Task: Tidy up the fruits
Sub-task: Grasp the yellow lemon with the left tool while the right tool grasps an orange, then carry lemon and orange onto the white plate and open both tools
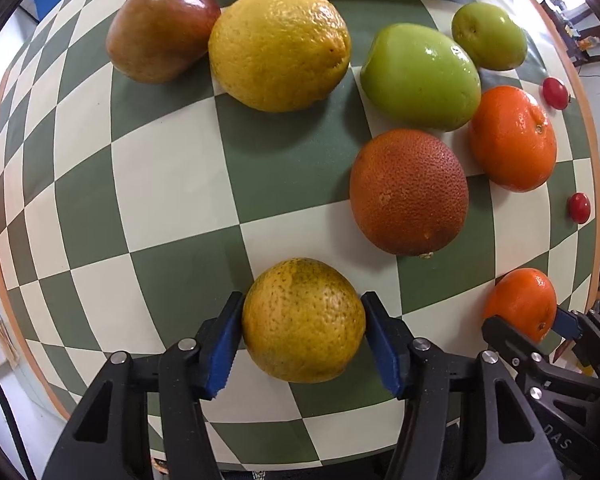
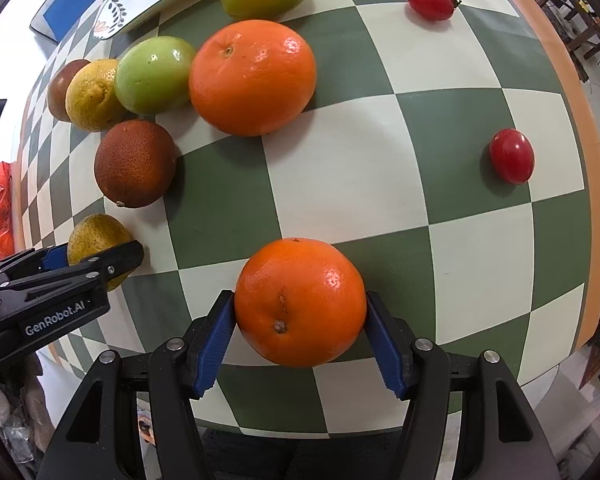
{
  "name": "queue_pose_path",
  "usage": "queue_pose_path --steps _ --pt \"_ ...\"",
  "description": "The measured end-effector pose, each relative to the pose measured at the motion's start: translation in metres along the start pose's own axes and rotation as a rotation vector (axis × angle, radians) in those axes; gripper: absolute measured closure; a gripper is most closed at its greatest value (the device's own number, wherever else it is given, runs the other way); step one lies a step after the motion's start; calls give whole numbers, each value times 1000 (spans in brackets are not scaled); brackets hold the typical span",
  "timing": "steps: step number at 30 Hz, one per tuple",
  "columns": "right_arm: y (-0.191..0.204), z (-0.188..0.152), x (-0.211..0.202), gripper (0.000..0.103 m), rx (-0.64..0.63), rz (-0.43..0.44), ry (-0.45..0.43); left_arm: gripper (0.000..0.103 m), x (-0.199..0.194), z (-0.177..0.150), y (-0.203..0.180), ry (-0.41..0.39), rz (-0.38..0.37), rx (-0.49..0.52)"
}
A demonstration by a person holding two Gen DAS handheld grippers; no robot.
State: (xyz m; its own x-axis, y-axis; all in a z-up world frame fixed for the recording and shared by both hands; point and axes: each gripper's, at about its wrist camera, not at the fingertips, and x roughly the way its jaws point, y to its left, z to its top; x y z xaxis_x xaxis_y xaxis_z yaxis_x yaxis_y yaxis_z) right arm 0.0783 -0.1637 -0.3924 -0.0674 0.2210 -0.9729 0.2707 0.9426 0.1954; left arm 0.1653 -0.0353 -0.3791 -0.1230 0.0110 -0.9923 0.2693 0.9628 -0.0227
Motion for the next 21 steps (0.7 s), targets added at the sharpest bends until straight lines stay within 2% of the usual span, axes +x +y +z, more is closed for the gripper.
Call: queue_pose_path --steps 8,15,18,21 --pt "14 -1 6 37 0 -33 -8 48 -9 -26 6 -34 -30 -21" --pt "10 -10 -21 37 19 61 -36 48 -62 -46 20 -103 -126 -82" --pt "7 -1 -48 38 1 106 -71 48 -104 -32 29 -161 -172 -121" --pt "5 26 -77 38 -17 158 -119 48 -146 13 35 -216 -178 -149"
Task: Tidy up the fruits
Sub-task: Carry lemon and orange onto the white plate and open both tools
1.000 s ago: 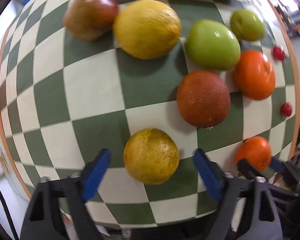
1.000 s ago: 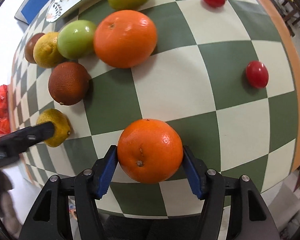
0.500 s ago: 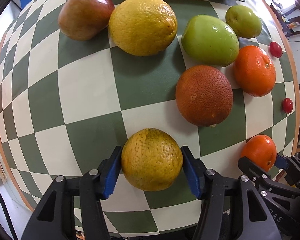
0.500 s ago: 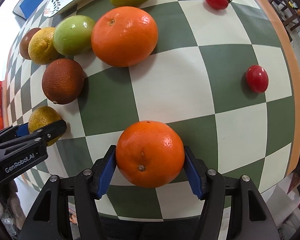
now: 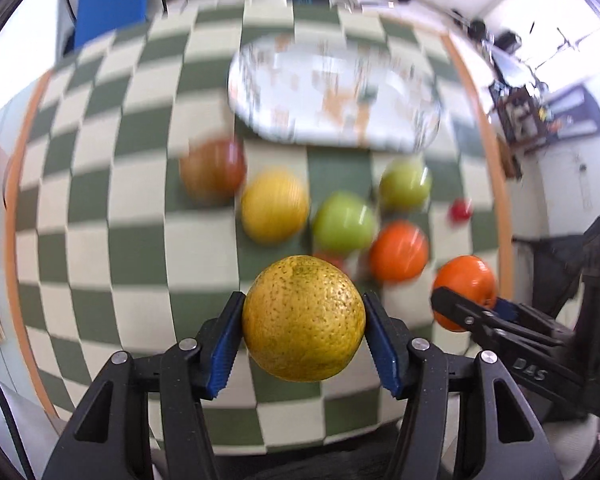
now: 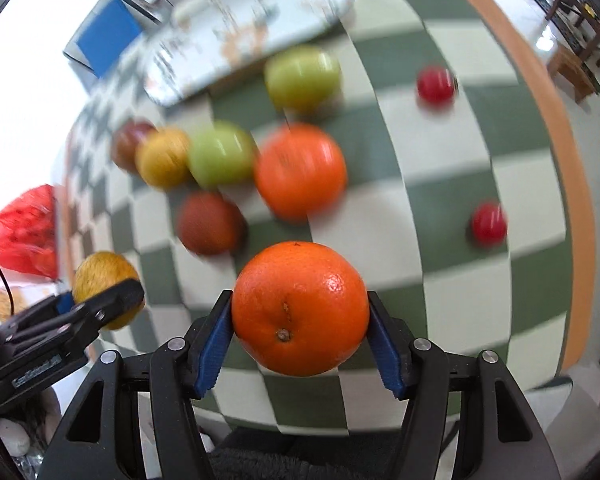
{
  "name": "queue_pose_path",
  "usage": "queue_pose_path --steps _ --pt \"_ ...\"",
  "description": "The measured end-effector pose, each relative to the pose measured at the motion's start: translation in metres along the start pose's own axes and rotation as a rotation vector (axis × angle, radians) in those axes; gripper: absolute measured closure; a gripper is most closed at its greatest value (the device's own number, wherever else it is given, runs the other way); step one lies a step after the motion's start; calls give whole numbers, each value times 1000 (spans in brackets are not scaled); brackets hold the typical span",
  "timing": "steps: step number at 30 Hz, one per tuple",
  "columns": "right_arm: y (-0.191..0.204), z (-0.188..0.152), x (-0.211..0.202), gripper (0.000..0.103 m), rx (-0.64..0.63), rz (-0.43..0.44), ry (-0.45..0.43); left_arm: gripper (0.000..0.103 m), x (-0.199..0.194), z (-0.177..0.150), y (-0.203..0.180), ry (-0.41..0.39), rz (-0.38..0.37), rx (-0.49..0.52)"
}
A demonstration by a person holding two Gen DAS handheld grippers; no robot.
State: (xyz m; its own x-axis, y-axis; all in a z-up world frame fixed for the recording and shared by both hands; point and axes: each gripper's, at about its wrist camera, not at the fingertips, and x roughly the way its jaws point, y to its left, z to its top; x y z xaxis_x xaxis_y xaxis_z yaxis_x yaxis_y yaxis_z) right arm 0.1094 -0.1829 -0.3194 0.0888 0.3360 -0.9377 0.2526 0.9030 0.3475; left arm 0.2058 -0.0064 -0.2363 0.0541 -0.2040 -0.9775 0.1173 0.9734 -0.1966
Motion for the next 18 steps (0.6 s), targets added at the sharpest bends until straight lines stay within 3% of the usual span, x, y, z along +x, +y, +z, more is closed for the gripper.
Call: queue_pose_path --steps 2,6,10,14,18 --pt "3 26 -17 38 -21 29 -34 48 -6 39 -6 -25 -15 -23" --pt "13 111 -37 38 -65 58 -85 48 8 116 -8 -13 -31 -88" --pt "31 199 -14 38 -105 48 -94 48 49 186 5 52 -86 -196" --pt "46 268 25 38 -157 19 -57 48 91 224 21 149 -136 -284" --pt "56 310 59 38 -225 -38 -13 48 116 242 30 203 -138 -328"
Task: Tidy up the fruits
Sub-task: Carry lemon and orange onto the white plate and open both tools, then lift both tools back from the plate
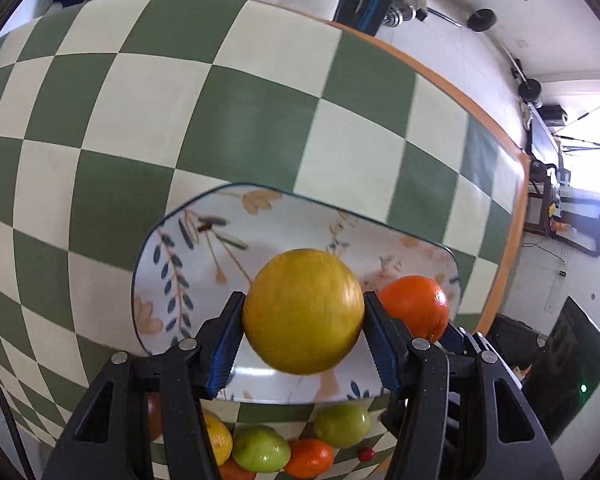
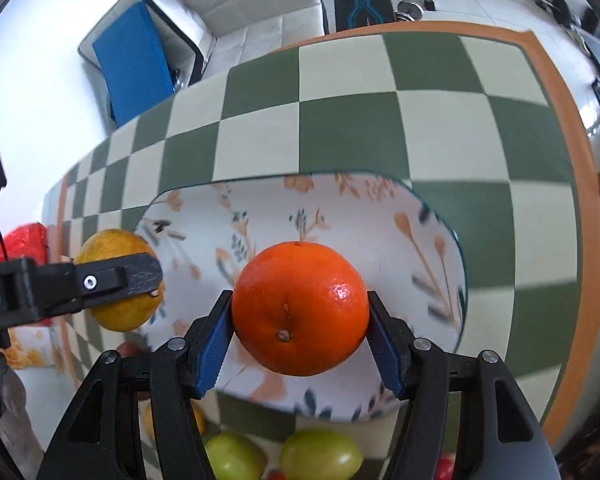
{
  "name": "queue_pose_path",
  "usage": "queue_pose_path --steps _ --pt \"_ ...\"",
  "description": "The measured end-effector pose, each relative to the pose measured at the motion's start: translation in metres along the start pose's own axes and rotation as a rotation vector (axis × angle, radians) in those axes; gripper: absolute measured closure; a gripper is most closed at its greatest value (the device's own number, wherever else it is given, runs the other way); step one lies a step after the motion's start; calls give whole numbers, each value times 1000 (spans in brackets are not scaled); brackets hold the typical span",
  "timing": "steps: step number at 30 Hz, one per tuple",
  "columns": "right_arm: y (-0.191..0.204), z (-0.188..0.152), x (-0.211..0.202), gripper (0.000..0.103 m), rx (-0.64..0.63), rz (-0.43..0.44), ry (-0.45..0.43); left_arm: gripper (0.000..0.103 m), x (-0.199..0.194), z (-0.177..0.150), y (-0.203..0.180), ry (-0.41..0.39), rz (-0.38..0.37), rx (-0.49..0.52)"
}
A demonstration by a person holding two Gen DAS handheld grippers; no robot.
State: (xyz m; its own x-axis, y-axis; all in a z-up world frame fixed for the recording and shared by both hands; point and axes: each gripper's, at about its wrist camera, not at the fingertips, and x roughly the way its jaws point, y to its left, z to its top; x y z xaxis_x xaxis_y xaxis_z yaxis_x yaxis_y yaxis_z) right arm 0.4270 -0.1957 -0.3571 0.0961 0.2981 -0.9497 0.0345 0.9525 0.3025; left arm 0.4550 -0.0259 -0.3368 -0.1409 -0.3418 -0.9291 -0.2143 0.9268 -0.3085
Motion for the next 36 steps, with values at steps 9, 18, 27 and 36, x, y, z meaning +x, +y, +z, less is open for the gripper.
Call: queue_pose_path --steps 9,18,27,36 --pt "11 25 22 37 -121 -37 68 48 2 10 2 19 6 -1" --pt "2 18 10 11 -86 -4 85 24 -15 0 -13 -76 125 89" --pt "-17 -32 -37 5 -18 -120 14 17 -48 -47 3 -239 242 135" --pt "4 -70 -76 3 9 -193 -80 17 -79 -111 10 -359 297 186"
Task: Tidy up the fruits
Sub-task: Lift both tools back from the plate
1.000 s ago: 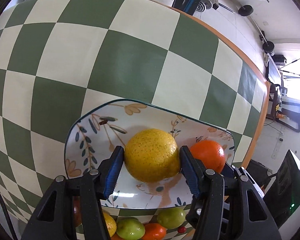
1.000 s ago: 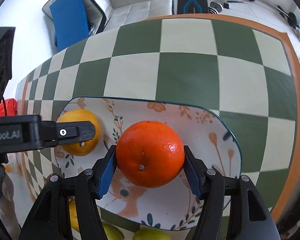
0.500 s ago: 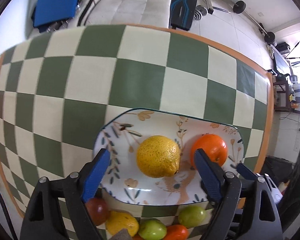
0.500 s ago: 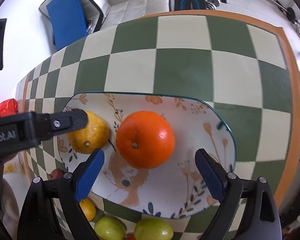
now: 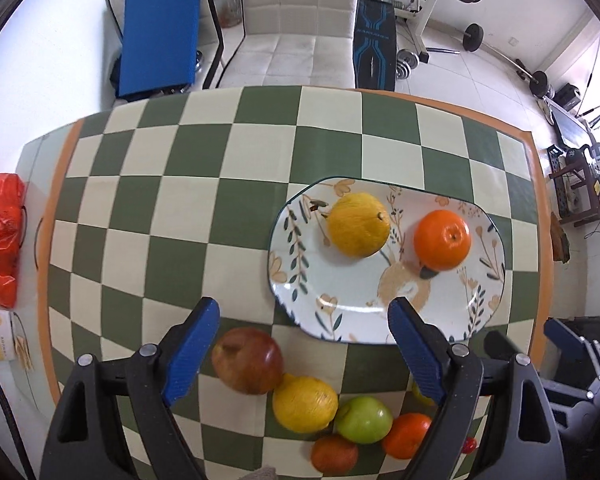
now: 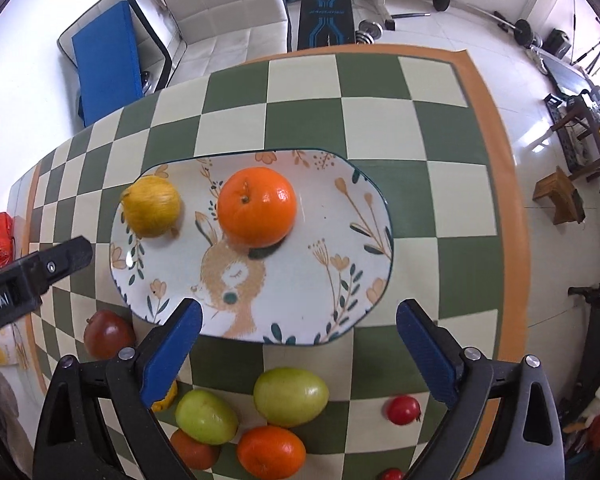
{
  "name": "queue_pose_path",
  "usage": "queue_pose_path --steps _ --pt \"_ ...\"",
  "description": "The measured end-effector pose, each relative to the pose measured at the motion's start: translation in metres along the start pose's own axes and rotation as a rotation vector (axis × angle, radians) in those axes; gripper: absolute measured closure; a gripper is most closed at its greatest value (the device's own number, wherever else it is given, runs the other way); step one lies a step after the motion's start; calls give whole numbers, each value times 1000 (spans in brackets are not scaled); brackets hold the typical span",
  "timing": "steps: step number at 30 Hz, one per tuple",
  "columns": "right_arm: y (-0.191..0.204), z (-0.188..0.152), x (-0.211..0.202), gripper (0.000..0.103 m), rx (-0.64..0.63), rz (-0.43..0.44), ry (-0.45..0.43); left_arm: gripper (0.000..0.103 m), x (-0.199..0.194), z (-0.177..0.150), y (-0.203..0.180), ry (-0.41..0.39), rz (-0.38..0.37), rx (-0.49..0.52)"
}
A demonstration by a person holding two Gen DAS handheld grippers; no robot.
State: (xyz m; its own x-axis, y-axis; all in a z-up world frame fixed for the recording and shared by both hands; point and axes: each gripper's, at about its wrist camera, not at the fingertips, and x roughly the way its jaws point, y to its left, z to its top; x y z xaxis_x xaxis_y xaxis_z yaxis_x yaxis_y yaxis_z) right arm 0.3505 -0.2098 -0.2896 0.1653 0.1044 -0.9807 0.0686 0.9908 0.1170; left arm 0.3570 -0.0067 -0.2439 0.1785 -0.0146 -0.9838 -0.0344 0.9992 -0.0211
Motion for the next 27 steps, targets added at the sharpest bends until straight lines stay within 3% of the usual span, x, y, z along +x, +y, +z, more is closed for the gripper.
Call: queue_pose_path --steps 8,27 --pt "7 -36 -60 3 3 -56 -109 17 -57 -41 8 -129 27 33" --pt "22 -114 -183 3 -16 -38 -282 17 -138 -103 7 -273 -11 68"
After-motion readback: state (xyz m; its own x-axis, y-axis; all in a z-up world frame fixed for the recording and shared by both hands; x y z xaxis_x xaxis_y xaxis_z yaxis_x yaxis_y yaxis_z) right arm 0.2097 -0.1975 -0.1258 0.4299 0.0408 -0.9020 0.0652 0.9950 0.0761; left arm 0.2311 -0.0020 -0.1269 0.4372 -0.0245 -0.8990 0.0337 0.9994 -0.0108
